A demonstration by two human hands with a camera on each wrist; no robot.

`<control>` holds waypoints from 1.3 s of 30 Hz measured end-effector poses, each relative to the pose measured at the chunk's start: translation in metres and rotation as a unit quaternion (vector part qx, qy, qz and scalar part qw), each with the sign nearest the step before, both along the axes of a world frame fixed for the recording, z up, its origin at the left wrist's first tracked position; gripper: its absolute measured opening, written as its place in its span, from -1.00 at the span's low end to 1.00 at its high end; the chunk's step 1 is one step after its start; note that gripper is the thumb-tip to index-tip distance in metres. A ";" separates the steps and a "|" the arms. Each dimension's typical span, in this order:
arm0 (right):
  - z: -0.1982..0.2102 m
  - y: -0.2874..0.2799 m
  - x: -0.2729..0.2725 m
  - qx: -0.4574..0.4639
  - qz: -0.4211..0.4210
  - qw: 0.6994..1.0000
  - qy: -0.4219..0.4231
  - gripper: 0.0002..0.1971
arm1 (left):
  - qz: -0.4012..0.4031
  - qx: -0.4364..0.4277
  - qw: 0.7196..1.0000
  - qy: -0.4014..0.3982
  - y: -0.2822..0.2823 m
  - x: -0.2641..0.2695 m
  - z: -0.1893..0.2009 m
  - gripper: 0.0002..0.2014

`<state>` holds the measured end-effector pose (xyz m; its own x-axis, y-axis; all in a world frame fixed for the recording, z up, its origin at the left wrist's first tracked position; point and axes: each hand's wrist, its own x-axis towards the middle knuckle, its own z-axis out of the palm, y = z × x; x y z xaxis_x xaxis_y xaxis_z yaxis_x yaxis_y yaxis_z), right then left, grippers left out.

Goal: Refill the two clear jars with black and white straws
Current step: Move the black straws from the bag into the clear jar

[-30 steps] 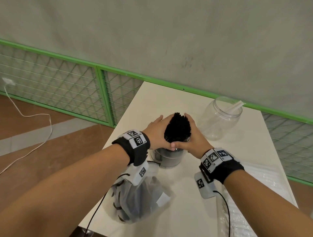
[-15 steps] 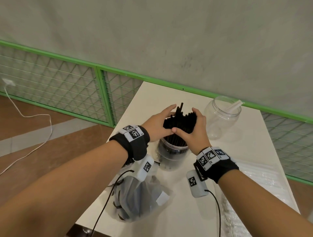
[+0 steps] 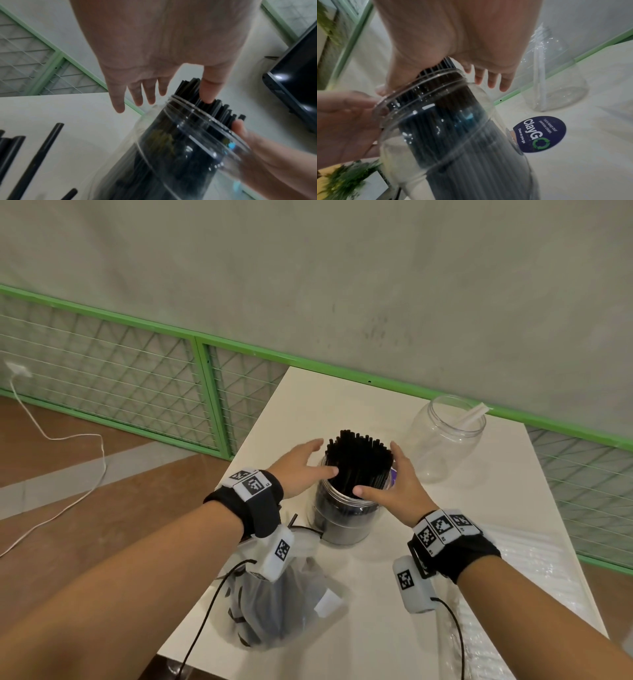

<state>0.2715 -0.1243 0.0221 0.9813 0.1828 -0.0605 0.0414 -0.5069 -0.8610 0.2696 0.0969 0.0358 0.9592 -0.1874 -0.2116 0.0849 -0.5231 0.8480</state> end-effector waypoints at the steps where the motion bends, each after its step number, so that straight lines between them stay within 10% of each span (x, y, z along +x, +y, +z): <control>1: 0.000 0.001 0.002 0.002 0.011 1.000 -0.005 0.11 | -0.026 -0.011 1.000 0.014 -0.002 -0.002 0.000 -0.32; 4: 0.005 0.007 0.009 -0.023 0.037 0.999 -0.031 -0.19 | -0.065 -0.031 0.997 -0.002 -0.018 -0.005 0.009 -0.35; 18: -0.003 0.021 0.005 0.017 -0.065 0.995 -0.071 0.15 | -0.001 -0.022 1.000 -0.023 -0.027 0.017 0.018 -0.44; 23: -0.001 0.015 0.004 -0.038 -0.018 0.988 -0.152 0.02 | -0.054 0.049 0.986 -0.152 -0.029 0.011 0.019 -0.43; 31: -0.002 -0.006 -0.006 0.047 -0.029 0.994 -0.089 -0.22 | -0.041 0.063 0.990 -0.119 -0.032 -0.015 0.010 0.31; 39: 0.003 -0.008 -0.012 -0.020 -0.046 0.991 -0.127 -0.26 | 0.039 0.057 0.988 -0.141 -0.055 -0.018 0.000 0.36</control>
